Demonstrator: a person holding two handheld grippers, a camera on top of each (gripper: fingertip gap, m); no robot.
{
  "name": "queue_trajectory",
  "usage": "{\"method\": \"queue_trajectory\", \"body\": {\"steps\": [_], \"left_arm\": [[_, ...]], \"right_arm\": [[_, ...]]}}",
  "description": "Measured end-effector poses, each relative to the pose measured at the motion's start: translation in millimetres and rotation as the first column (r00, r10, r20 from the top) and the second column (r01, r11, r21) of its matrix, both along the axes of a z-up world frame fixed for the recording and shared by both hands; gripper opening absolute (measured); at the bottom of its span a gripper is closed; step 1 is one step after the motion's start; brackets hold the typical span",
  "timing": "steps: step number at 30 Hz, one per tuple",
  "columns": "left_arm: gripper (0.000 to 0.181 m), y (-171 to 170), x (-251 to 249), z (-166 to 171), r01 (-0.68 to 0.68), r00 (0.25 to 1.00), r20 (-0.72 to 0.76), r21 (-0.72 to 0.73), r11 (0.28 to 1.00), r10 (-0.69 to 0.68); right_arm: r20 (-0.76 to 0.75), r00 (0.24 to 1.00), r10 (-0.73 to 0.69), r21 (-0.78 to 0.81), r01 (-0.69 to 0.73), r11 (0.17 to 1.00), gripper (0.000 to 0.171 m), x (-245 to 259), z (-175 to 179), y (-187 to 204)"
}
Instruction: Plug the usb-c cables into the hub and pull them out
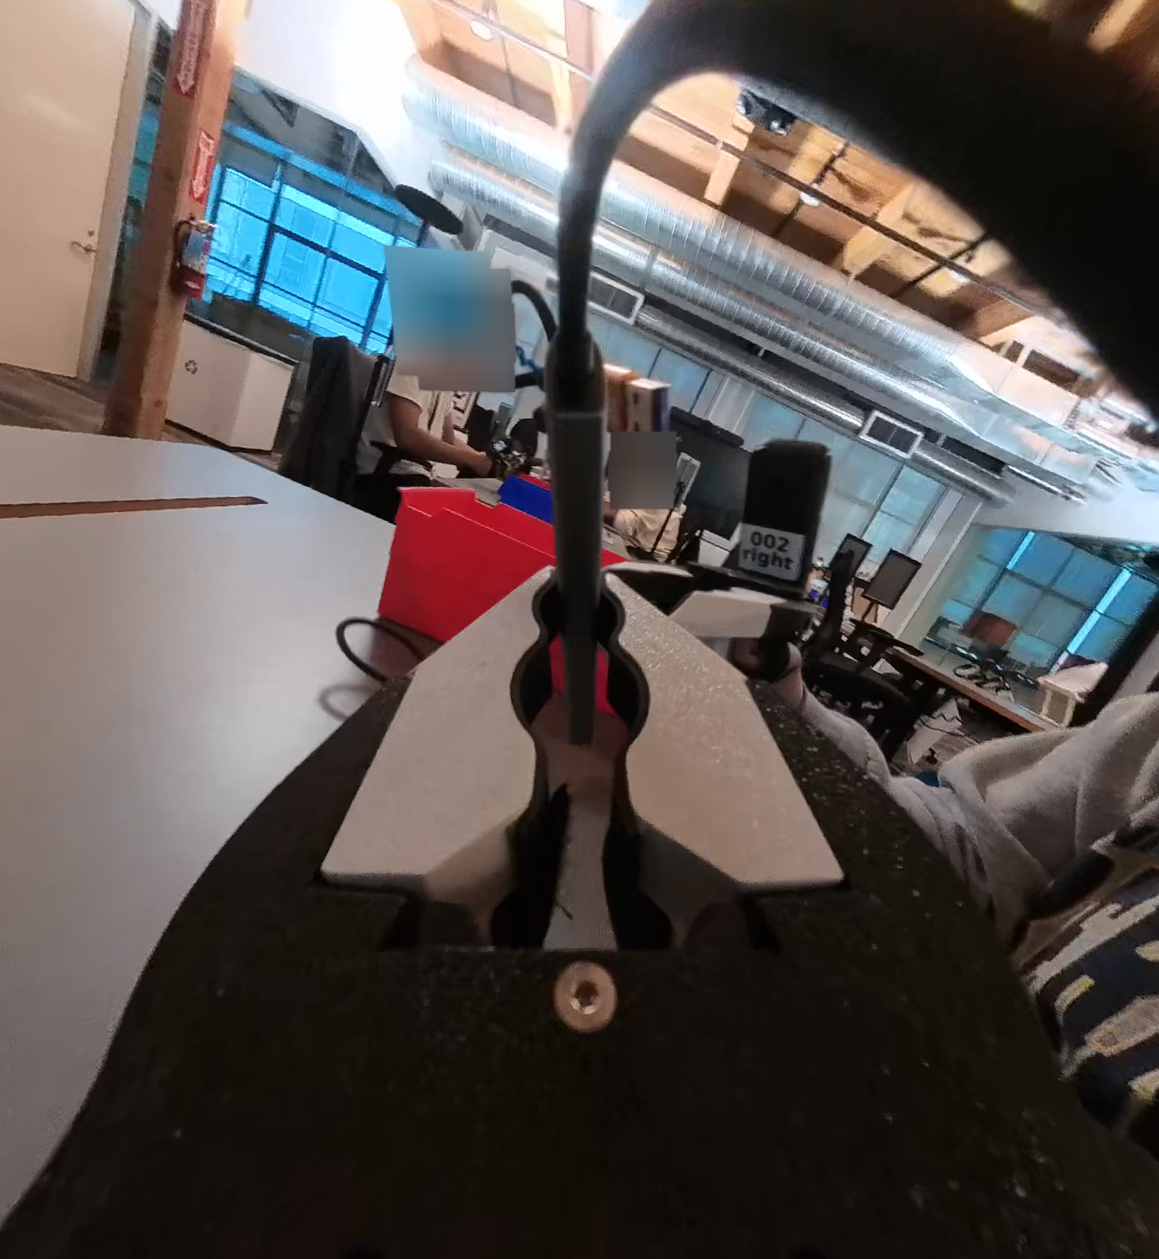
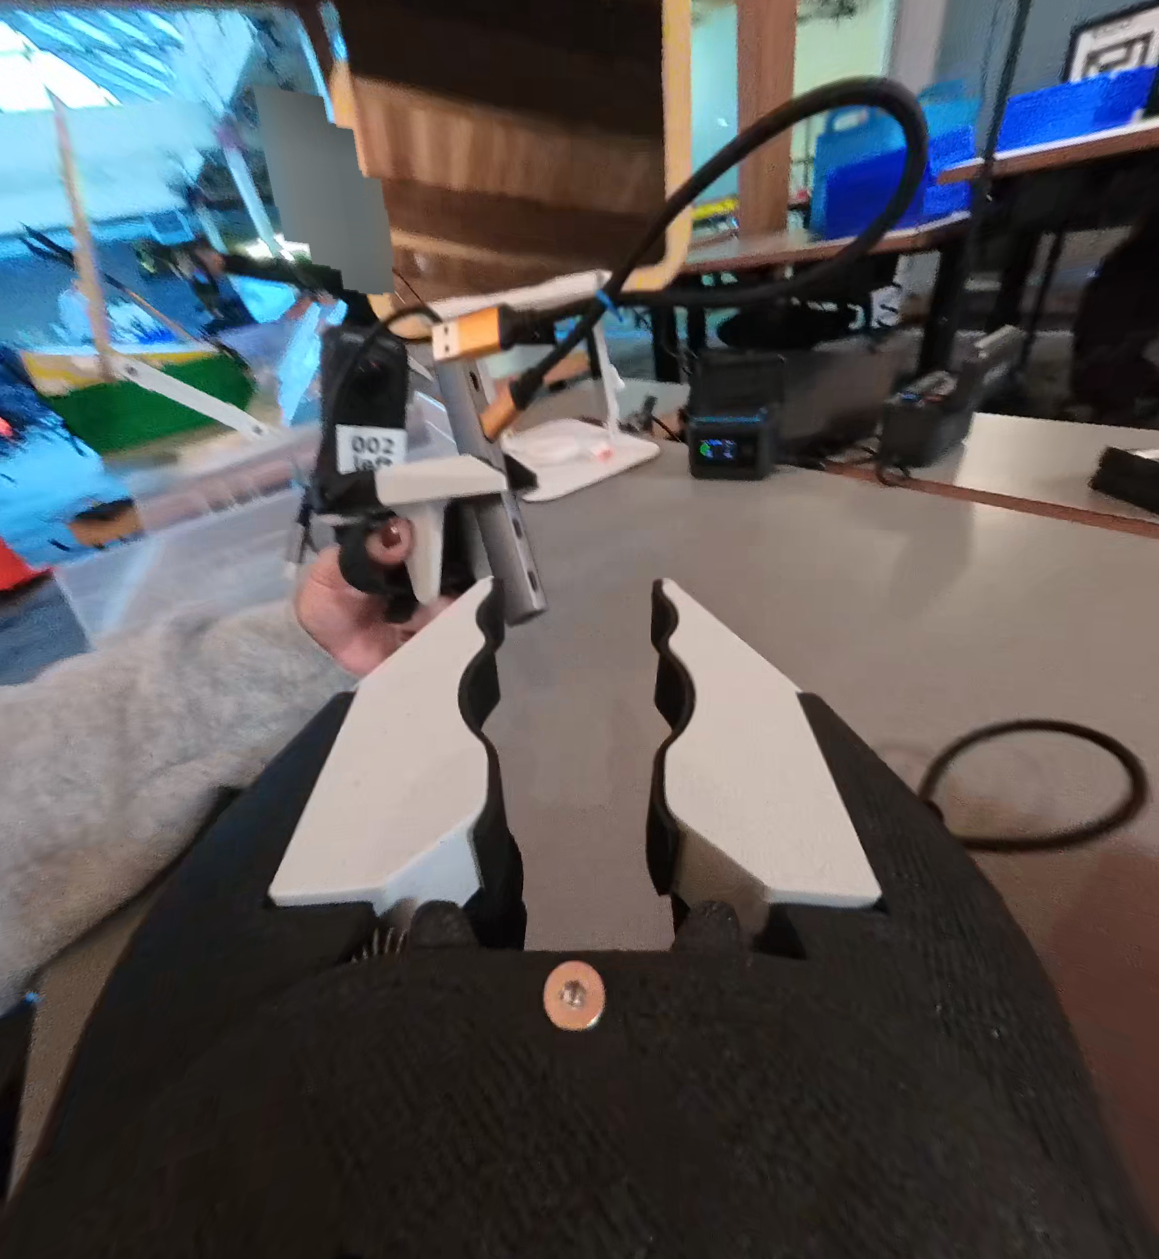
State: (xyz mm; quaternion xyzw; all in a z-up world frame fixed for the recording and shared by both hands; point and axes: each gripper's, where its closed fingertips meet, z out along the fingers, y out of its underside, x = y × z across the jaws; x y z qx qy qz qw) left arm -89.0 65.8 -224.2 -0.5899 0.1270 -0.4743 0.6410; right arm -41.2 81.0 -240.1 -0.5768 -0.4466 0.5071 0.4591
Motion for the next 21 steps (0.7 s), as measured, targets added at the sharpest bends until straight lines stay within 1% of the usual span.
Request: {"method": "queue_trajectory", "body": {"steps": [1, 3, 5, 8, 11, 12, 13, 17, 18, 19, 20, 21], "left_arm": [[0.007, -2, 4, 0, 0.018, 1.0, -0.018, 0.01, 1.0, -0.017], [0.007, -8, 19, 0, 0.087, 0.995, -0.058, 0.026, 0.996, -0.085], [0.007, -15, 37, -4, 0.176, 0.98, -0.092, 0.017, 0.984, -0.174], [0.007, -19, 58, -15, 0.244, 0.958, -0.151, -0.016, 0.97, -0.244], [0.007, -21, 71, -21, 0.291, 0.941, -0.166, -0.039, 0.956, -0.293], [0.008, -22, 75, -23, 0.301, 0.937, -0.17, -0.045, 0.952, -0.304], [0.008, -22, 78, -25, 0.307, 0.934, -0.177, -0.052, 0.95, -0.311], [0.008, -21, 78, -25, 0.309, 0.935, -0.162, -0.06, 0.949, -0.315], [0.009, -21, 75, -22, 0.309, 0.939, -0.142, -0.055, 0.949, -0.314], [0.014, -18, 70, -19, 0.294, 0.948, -0.11, -0.055, 0.954, -0.298], [0.014, -16, 65, -16, 0.279, 0.956, -0.085, -0.048, 0.959, -0.282], [0.011, -17, 61, -12, 0.273, 0.959, -0.073, -0.032, 0.961, -0.275]], "right_arm": [[-0.032, 0.999, 0.027, -0.014, -0.027, 1.0, 0.041, -1, 4, -4], [-0.091, 0.993, 0.081, -0.063, -0.087, 0.994, 0.038, -2, 9, -11], [-0.161, 0.973, 0.164, -0.144, -0.188, 0.972, 0.038, -4, 14, -22], [-0.241, 0.945, 0.219, -0.246, -0.278, 0.929, 0.034, -5, 18, -27], [-0.256, 0.94, 0.226, -0.27, -0.294, 0.917, 0.021, -5, 17, -27], [-0.254, 0.939, 0.231, -0.272, -0.299, 0.915, 0.015, -5, 16, -28], [-0.263, 0.932, 0.249, -0.266, -0.319, 0.91, 0.004, -5, 17, -31], [-0.25, 0.932, 0.262, -0.227, -0.319, 0.92, 0.004, -3, 18, -33], [-0.247, 0.933, 0.261, -0.219, -0.316, 0.923, 0.004, -3, 18, -33], [-0.243, 0.936, 0.257, -0.218, -0.31, 0.925, 0.004, -2, 18, -32], [-0.24, 0.938, 0.249, -0.221, -0.303, 0.927, 0.004, -2, 17, -30], [-0.241, 0.938, 0.249, -0.226, -0.303, 0.926, 0.003, -1, 17, -29]]}}
